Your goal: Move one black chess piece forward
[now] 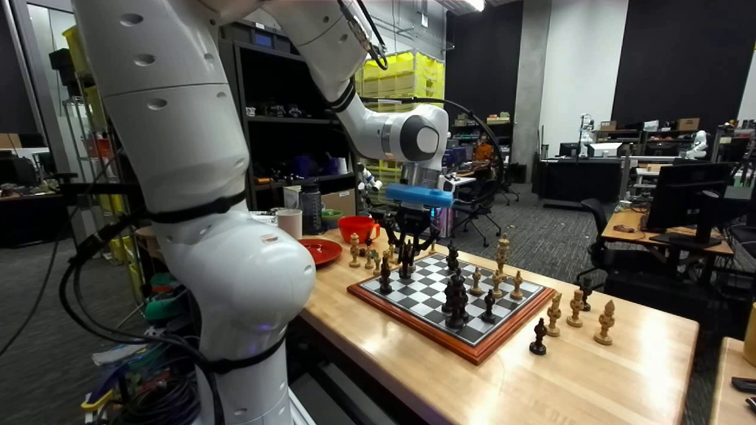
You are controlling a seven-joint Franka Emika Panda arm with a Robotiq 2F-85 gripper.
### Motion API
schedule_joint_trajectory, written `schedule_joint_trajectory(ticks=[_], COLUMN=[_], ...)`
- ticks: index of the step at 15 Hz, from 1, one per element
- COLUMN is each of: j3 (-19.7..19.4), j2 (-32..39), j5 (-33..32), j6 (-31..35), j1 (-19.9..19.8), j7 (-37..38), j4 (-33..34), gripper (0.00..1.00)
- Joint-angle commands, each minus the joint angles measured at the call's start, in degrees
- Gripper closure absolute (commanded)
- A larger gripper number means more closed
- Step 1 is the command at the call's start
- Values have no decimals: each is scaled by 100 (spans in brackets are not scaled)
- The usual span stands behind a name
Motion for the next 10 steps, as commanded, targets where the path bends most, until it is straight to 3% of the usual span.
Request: schedule_joint_trajectory(ticks=[1,10], j3=[34,95], j2=[-170,-75], j5=[110,237], j6=[75,298], j1=[146,324], j7=[-249,-525], j4=[-150,-168], gripper=[94,94])
